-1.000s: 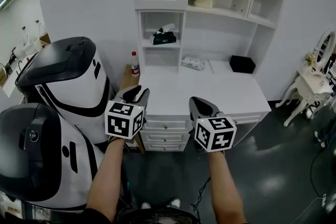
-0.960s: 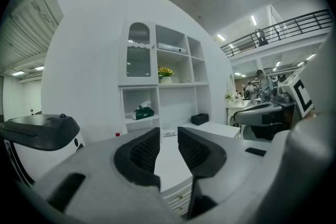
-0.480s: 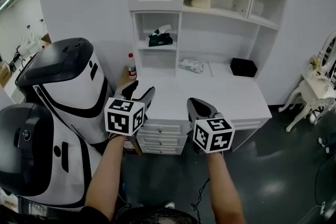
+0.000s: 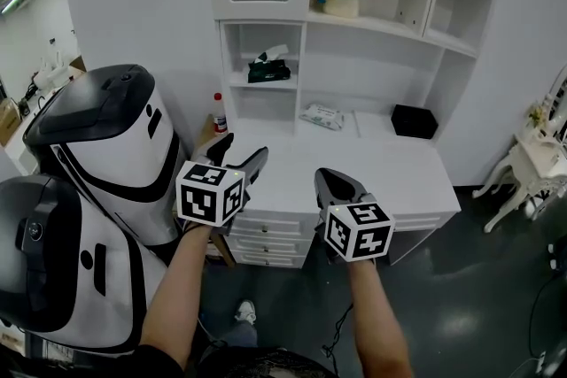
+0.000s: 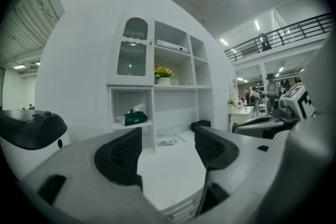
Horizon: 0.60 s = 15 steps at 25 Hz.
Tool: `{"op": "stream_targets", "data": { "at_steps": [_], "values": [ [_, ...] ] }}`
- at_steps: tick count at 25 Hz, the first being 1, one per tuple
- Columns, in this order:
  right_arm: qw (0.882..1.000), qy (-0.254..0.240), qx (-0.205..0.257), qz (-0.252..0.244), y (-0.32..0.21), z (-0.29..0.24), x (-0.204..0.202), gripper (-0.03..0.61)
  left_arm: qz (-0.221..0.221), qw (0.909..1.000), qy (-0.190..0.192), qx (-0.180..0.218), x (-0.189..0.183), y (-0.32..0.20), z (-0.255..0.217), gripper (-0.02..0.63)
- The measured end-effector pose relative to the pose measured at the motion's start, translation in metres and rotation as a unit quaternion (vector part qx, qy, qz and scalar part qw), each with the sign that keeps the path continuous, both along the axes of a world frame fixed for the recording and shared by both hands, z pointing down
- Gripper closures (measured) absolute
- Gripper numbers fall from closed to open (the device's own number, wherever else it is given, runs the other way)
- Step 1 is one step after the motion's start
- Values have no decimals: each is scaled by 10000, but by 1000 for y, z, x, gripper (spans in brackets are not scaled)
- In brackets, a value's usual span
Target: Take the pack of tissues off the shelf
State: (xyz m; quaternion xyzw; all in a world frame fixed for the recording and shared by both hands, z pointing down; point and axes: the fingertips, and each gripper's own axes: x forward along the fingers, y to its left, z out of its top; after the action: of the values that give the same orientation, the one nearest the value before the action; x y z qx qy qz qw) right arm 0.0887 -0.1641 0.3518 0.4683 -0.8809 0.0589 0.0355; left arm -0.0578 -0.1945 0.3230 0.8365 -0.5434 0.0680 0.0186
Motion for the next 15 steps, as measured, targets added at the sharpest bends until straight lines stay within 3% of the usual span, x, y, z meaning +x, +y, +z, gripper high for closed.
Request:
{"op": "stream_targets", "data": {
  "at_steps": [7,15],
  "values": [
    [10000,16,-36,29,-42,9,0,574,82,10000,-29,18,1,-49,7,263],
    [9997,109,-139,169,-127,14,-20,574,323,9994,-80,-2,-8,-143,11,252]
  ]
}}
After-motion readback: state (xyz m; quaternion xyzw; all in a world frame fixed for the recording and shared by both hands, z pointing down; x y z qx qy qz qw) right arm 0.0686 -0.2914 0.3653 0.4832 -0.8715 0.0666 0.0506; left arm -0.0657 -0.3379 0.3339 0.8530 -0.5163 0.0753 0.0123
